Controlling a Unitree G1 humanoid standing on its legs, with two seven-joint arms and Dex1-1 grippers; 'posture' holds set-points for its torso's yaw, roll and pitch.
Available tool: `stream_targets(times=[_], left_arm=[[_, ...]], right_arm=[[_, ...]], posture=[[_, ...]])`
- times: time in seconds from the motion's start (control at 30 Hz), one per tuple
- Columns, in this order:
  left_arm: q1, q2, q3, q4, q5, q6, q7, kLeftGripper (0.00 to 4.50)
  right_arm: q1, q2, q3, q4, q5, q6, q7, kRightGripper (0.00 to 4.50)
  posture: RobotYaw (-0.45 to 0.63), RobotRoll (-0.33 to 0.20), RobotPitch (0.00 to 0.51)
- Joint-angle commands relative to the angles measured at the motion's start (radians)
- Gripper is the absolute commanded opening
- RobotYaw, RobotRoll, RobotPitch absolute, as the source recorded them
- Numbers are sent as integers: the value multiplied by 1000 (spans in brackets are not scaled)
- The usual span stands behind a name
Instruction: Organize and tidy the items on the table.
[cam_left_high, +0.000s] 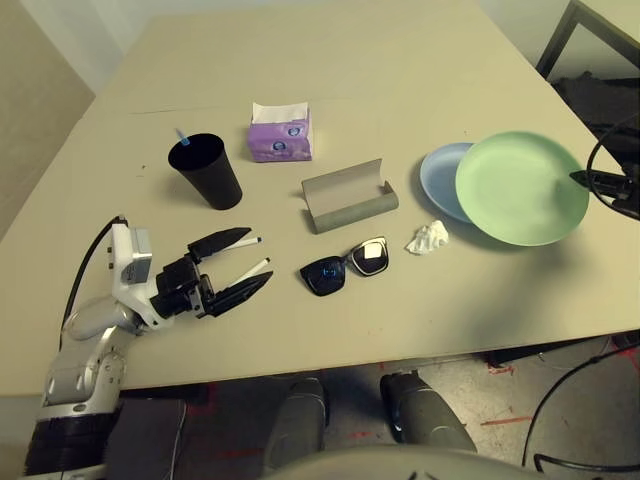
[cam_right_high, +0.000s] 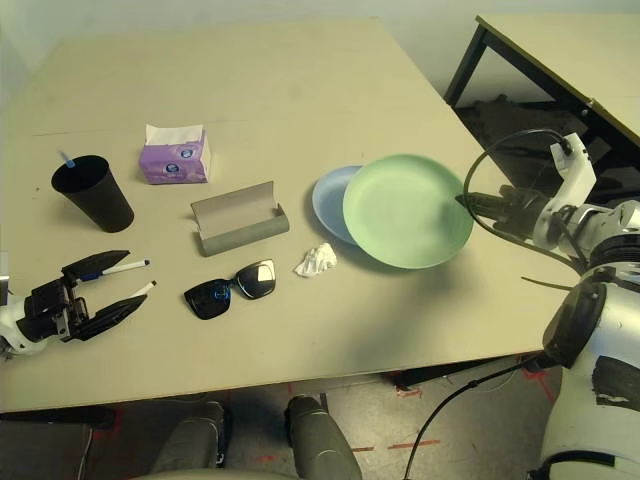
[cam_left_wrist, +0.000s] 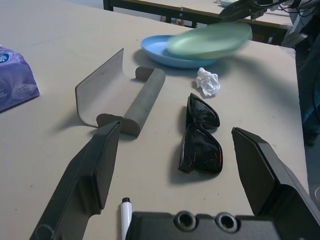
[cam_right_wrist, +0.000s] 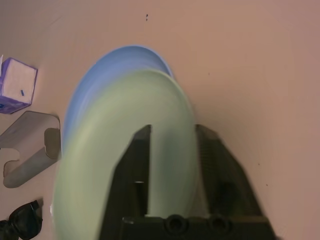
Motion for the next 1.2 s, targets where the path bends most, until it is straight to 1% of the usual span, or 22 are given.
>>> stream_targets(times=[0.03,0.13,0.17,0.27,0.4,0.57,0.7,0.77,0.83,0.93,1.13,1.2], left_arm=[[7,-4,3,11,1,8,-5,4500],[-5,0,0,23,2,9,-10,4500],[-10,1,1,26,2,10,-12,4500],[-28,2,1,44,3,11,-17,4500],[-47,-2,-4,73,11,3,-29,4500],[-67,-10,-13,99,19,-4,-37,4500],[-92,-16,-23,131,24,-9,-52,4500],[-104,-16,-26,141,28,-9,-56,4500],[-120,-14,-28,154,30,-7,-62,4500],[-140,-6,-29,171,34,-5,-74,4500],[-172,6,-32,203,41,0,-98,4500],[-181,13,-35,214,41,5,-109,4500]], right_arm=[[19,-19,-16,14,-2,-20,-18,3270],[24,-26,-29,15,7,-25,-27,4359],[26,-30,-34,14,11,-26,-29,4475],[36,-43,-43,12,14,-23,-24,4475],[56,-74,-21,4,-4,-8,22,4475],[96,-110,58,-14,-61,-9,131,4475],[173,-134,133,-44,-107,-62,244,4475],[197,-136,150,-62,-115,-89,277,4475],[253,-140,174,-88,-126,-131,321,4475],[326,-143,160,-123,-103,-172,344,4475],[470,-114,56,-240,-3,-250,311,4475],[586,-94,16,-348,35,-308,306,4475]], posture=[[7,0,152],[0,0,146],[-1,0,145],[-7,0,140],[-17,0,138],[-37,0,138],[-57,0,139],[-60,0,140],[-70,0,140],[-83,0,140],[-112,0,145],[-121,0,143]])
